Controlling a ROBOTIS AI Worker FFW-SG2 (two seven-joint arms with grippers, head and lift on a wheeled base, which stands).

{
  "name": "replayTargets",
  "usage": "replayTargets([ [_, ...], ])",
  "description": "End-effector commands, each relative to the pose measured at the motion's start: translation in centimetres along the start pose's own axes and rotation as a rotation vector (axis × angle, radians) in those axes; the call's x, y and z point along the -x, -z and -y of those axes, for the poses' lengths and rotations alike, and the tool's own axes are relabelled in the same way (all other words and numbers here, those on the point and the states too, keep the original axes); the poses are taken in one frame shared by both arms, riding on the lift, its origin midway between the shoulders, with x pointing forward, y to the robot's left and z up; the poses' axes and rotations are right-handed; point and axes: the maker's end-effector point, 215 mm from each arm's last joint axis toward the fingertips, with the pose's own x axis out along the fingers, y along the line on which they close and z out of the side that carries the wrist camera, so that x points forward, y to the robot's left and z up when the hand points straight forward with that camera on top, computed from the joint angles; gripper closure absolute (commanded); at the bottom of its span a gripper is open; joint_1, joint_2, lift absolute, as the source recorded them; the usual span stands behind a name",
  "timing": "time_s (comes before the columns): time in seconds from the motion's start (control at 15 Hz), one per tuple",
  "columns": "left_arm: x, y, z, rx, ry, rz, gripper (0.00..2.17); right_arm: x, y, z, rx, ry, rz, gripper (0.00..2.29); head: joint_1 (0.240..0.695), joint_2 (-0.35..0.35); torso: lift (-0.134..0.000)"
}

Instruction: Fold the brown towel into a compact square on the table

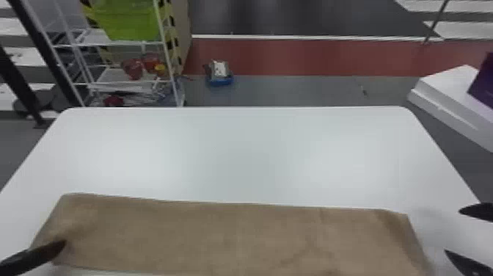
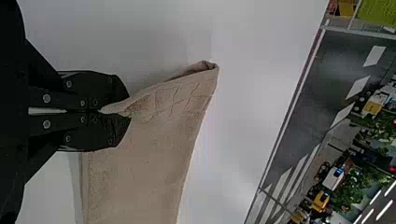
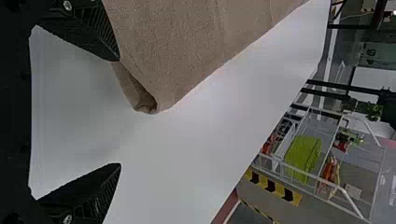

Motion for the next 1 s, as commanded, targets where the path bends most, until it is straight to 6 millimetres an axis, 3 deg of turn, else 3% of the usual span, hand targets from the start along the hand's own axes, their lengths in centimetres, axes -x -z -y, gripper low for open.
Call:
replayTargets([
  [0.0, 1.0, -1.6, 0.4, 0.015, 0.003, 0.032, 1.91, 0.0, -0.1, 0.0, 0.005, -0.004, -0.002, 0.07, 0.695, 0.042, -0.134],
  [0.07, 1.4, -2.0, 1.7, 0.022, 0.021, 0.039, 1.91, -0.1, 0.0, -0.1, 0.004, -0.006, -0.003, 0.07, 0.695, 0.052, -0.134],
  [0.2, 1.7, -2.5, 6.7, 0.007, 0.095, 0.065, 1.91, -0.4, 0.0, -0.3, 0.005, -0.012, -0.007, 0.07, 0.695, 0.049, -0.134],
  [0.33, 1.0, -2.7, 11.7, 0.004, 0.182, 0.075, 1.91, -0.6, -0.1, -0.3, 0.006, -0.015, -0.003, 0.07, 0.695, -0.009, -0.134],
  [0.53, -1.9, -2.9, 18.2, -0.033, 0.283, 0.057, 1.91, -0.9, -0.3, -0.5, 0.008, -0.019, -0.002, 0.07, 0.695, -0.094, -0.134],
  [0.73, -4.9, -1.6, 25.0, -0.044, 0.395, -0.002, 1.91, -0.8, -0.1, -0.5, 0.006, -0.018, -0.005, 0.07, 0.695, -0.212, -0.134],
  [0.87, -5.5, -0.5, 29.1, -0.059, 0.467, -0.038, 1.91, -0.6, 0.0, -0.4, 0.007, -0.016, -0.008, 0.07, 0.695, -0.276, -0.134],
  [0.93, -5.7, 0.1, 30.5, -0.065, 0.493, -0.051, 1.91, -0.7, -0.1, -0.4, 0.007, -0.017, -0.008, 0.07, 0.695, -0.340, -0.134],
])
